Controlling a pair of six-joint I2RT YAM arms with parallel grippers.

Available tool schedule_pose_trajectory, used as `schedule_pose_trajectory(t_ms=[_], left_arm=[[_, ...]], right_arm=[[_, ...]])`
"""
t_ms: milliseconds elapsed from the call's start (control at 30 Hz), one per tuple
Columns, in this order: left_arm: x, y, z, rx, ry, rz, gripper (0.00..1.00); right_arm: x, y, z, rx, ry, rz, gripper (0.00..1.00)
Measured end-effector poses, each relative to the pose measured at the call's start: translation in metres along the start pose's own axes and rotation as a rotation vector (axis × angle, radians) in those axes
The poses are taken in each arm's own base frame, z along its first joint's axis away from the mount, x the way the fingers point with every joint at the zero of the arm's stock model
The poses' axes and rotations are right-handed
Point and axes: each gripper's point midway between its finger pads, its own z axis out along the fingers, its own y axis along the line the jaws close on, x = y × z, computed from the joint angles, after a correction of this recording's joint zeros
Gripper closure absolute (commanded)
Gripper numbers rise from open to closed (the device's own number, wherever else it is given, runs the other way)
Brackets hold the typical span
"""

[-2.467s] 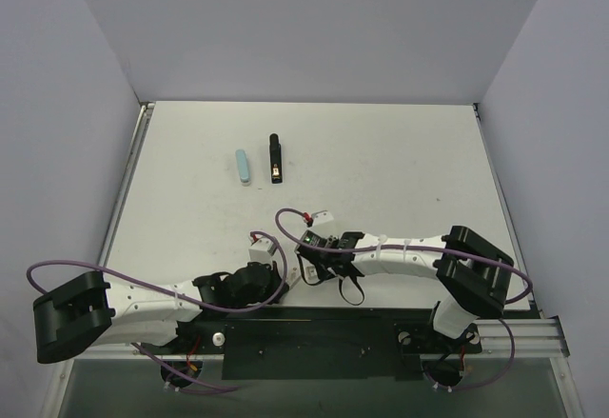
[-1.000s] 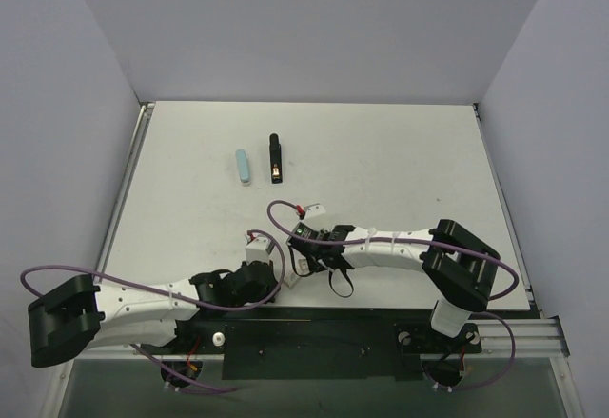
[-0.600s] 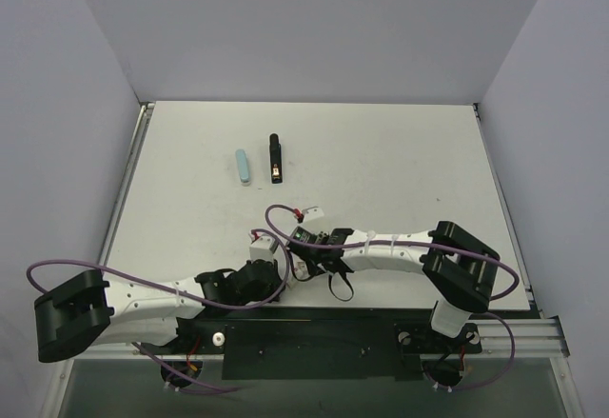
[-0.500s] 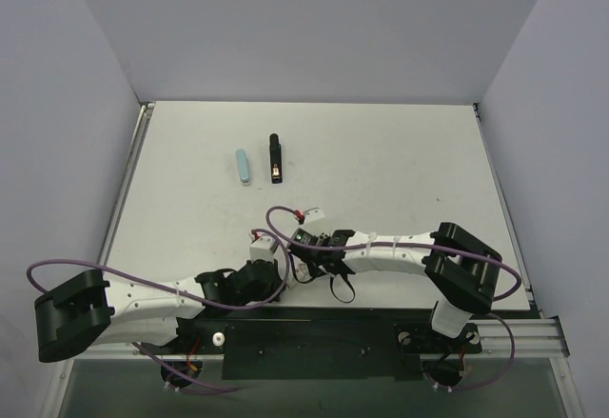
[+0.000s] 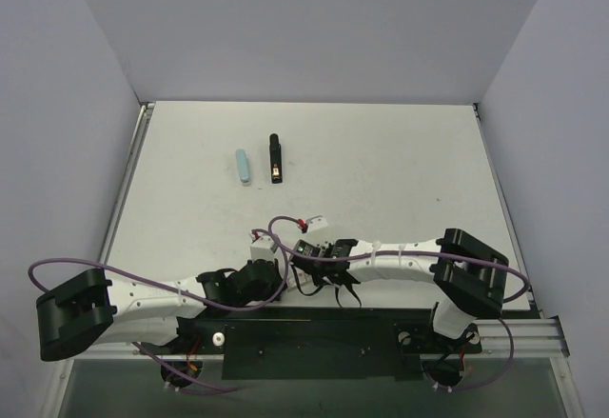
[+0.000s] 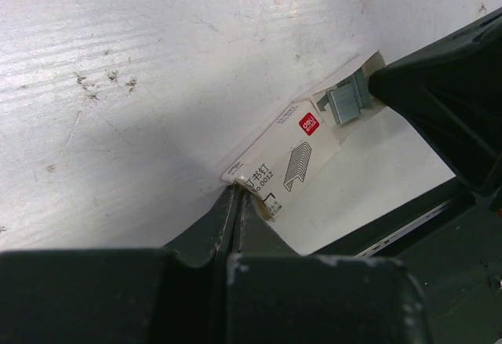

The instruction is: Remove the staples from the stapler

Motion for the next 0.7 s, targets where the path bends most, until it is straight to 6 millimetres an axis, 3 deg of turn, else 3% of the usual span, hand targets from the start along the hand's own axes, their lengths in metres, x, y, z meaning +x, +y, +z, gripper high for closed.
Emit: schedule_pose_trajectory(t_ms=[700], left_arm=[[-0.0011,0.0025,-0.0011,-0.013,-0.005,-0.003,1.0]], right_arm=[[0.0087,0.0073,-0.0057,-0.006,-0.005,-0.032,1.0]])
